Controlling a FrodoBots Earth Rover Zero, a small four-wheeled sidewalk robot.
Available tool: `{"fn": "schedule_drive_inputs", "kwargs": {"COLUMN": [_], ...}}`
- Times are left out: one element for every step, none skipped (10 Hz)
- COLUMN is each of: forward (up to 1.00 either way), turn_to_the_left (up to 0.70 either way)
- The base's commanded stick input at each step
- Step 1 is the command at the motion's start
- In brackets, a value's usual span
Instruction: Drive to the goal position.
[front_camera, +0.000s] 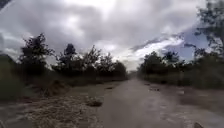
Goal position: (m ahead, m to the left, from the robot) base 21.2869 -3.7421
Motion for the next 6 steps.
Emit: {"fn": "schedule_drive_inputs", "kwargs": {"forward": [0.45,0.45,0.45,0.45,0.45,0.45], "turn_to_the_left": [0.0,0.0,0.0,0.0,0.0,0.0]}}
